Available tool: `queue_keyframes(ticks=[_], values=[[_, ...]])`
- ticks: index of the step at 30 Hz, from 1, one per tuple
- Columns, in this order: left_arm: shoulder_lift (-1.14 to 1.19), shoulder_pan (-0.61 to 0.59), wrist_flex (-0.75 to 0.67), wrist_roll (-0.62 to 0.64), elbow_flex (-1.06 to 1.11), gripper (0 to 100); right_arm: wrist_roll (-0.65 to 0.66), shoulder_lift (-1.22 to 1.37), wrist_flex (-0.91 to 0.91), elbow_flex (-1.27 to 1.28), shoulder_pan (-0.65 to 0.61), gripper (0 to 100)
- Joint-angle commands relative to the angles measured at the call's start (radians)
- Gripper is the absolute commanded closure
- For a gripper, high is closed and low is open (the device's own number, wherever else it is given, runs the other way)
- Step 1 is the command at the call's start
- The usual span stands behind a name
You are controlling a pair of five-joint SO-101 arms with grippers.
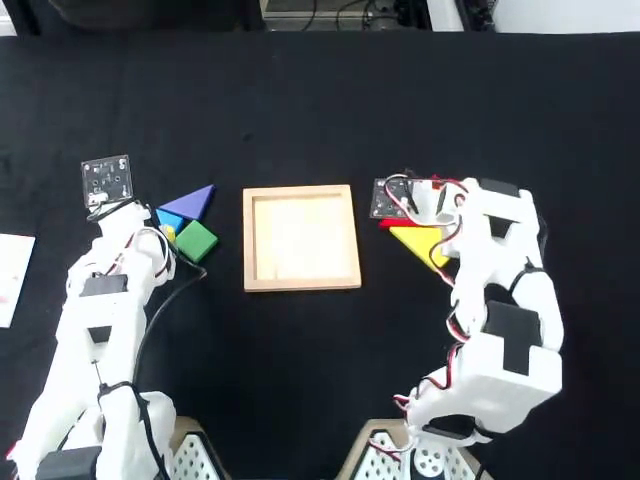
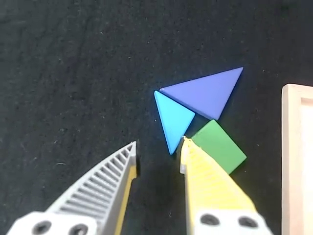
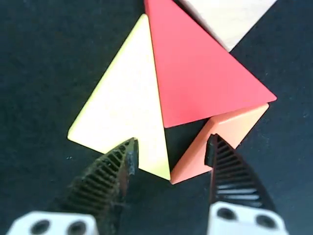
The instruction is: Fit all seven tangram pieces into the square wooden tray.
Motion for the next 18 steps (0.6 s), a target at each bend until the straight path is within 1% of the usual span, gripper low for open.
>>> queue_keyframes(ticks=[1,8,9,12,15,18], values=[[-0.002,0.001,-0.02,0.006,-0.002,85,0.014,0.015,0.006,0.002,-0.018,75.9],[-0.002,0.001,-0.02,0.006,-0.002,85,0.02,-0.133,0.219,0.004,-0.012,76.0],[-0.002,0.001,-0.02,0.006,-0.002,85,0.02,-0.151,0.227,0.004,-0.008,76.0],[-0.002,-0.001,-0.02,0.006,-0.001,85,0.006,-0.159,0.167,0.005,0.034,75.9],[-0.002,-0.002,-0.018,0.006,-0.001,85,-0.003,-0.134,0.163,0.007,0.031,75.8],[-0.002,-0.001,-0.017,0.006,-0.001,85,-0.003,-0.094,0.169,0.01,-0.003,75.8]])
